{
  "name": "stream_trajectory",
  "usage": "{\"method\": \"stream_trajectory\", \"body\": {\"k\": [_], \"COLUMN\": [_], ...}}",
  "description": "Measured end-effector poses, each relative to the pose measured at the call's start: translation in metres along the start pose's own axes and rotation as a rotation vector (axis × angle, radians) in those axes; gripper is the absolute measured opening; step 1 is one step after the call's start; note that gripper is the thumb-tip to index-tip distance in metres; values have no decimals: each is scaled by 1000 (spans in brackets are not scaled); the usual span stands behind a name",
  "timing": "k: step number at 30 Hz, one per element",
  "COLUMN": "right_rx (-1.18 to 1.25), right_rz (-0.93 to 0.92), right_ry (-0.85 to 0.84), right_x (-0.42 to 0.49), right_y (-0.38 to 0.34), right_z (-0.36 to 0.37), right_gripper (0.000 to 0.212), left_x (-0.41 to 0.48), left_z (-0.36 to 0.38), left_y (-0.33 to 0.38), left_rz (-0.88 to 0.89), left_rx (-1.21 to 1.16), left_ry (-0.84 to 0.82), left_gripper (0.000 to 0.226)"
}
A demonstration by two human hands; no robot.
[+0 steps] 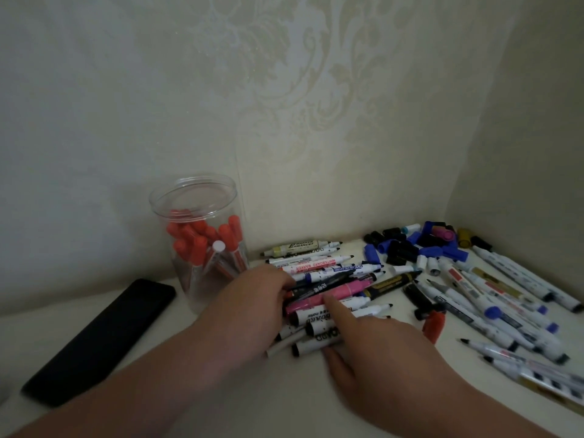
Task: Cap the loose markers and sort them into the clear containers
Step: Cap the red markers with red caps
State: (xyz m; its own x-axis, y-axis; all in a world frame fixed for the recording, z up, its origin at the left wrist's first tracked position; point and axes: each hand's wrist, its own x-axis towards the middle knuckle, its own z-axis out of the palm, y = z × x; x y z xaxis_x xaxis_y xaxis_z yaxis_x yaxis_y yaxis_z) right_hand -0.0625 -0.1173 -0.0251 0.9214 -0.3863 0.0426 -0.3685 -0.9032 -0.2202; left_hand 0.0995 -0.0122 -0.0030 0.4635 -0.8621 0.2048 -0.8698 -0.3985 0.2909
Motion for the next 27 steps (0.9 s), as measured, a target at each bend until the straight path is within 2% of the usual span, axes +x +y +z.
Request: {"method": "stream_trajectory", "body": {"k": [3,11,16,19,22,24,25,27], "right_rx": [-28,-25,-17,-19,10,24,27,29], "right_rz": [-9,10,19,26,31,25,23,18], "right_ry": [-6,-58,-49,-56,-52,-50,-53,-50], "right_x": [-2,0,-1,0,2,2,2,2], "right_y": [-1,4,5,4,5,5,5,5], "right_z": [-1,-3,-3,-6,-7,-7,-7,-7], "right_gripper": [70,72,72,73,76,75,74,72], "left_x": [23,47,44,36,21,10,6,2], "left_z": [-3,-5,-4,-15,-37,-50,-53,-49], "left_y": [4,12,23,26,26,22,21,20], "left_rz": [12,58,14,-59,-141,-165,-185,-264], "left_rx": [106,227,251,218,203,86,-50,-487], "left_ry": [-111,-225,-192,-122,-90,-53,-15,32], "left_gripper": [27,12,11,26,18,15,17,19]}}
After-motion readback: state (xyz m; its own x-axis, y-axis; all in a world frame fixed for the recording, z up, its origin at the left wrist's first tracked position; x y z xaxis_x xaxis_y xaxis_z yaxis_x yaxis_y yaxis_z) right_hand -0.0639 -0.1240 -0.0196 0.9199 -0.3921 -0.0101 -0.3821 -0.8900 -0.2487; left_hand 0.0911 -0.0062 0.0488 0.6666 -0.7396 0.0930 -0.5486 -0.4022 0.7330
